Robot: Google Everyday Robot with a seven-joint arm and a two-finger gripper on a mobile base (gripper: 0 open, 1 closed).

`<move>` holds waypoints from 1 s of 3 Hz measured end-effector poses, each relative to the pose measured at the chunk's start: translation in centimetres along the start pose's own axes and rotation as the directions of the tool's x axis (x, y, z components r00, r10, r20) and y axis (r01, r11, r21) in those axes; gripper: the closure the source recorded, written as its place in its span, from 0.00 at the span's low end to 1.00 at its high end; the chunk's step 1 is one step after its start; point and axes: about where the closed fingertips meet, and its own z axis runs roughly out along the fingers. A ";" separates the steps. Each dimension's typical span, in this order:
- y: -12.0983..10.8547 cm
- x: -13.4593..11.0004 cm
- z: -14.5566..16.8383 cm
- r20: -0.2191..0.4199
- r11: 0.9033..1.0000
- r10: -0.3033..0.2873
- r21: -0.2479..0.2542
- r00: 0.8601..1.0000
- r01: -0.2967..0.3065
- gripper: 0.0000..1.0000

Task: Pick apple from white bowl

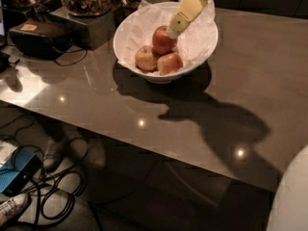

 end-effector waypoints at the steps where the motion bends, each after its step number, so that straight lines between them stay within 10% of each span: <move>1: -0.6 -0.8 1.6 0.035 1.000 0.022 -0.010 0.999 -0.021 0.00; 3: -1.4 -1.4 4.1 0.023 1.000 0.027 -0.010 0.999 -0.026 0.12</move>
Offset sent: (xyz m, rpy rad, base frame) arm 0.0326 0.0180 -0.0245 0.0428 0.0146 -0.0236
